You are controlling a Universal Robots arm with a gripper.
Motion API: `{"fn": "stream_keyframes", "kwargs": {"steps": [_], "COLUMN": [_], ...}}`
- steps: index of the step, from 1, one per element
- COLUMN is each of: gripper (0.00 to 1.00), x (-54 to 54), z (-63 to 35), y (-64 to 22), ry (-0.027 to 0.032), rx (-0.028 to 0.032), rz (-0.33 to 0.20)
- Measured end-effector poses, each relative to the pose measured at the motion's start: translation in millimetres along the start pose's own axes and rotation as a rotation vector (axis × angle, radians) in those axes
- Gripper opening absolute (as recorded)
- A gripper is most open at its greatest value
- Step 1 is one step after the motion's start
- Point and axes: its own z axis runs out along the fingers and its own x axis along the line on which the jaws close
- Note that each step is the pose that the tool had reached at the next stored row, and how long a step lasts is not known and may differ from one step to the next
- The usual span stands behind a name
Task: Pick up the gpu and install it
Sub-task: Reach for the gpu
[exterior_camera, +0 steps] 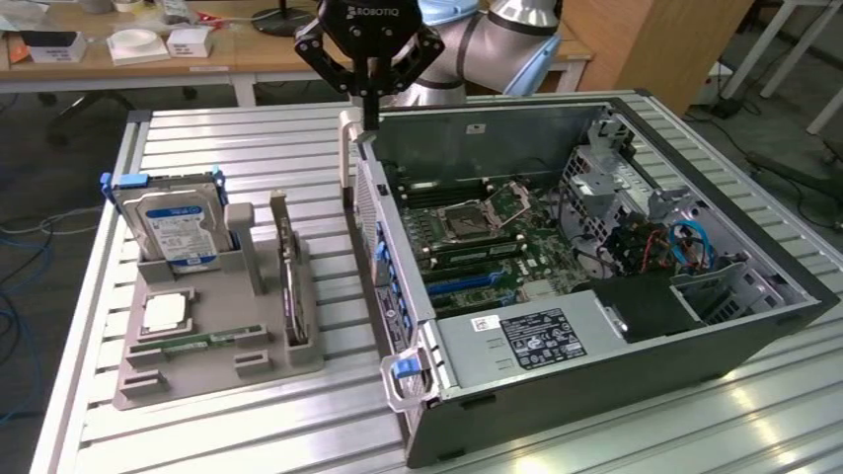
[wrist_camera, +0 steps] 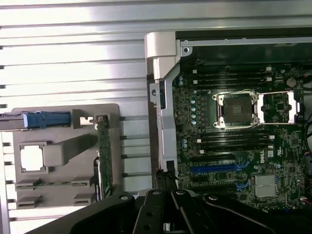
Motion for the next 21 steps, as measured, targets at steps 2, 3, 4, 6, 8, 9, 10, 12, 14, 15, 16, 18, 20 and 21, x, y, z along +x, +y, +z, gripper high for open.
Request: {"fn": "stream_keyframes", "kwargs": {"steps": [2,3,4,6,8,9,10,12,14,15,16,18,20,21], "gripper": [0.10,0.10,0.10,0.10,0.10,0.10,0.10,0.10,0.10,0.10,0.10,0.10,0.10,0.10], "x": [3.5,5.4,7.3,11.1,15.1,17.5,19.8,24.7,29.3,31.7,34.0,38.7,43.6,45.9], "z": [-0.1,-0.2,-0.2,-0.3,-0.4,-0.5,-0.5,-0.7,-0.8,-0.8,-0.9,-1.1,-1.2,-1.2], "y": [-0.3,-0.4,-0.6,-0.8,-1.1,-1.3,-1.5,-1.8,-2.2,-2.3,-2.5,-2.8,-3.2,-3.4], "ry": [0.0000,0.0000,0.0000,0.0000,0.0000,0.0000,-0.0001,0.0000,0.0000,0.0000,0.0000,0.0000,0.0000,-0.0001], "rx": [0.0000,0.0000,0.0000,0.0000,0.0001,0.0001,0.0000,0.0001,0.0000,0.0000,0.0001,0.0001,0.0001,-0.0001], "rz": [0.000,0.000,0.000,0.000,0.000,0.000,0.000,0.000,0.000,0.000,0.000,0.000,0.000,0.000]}}
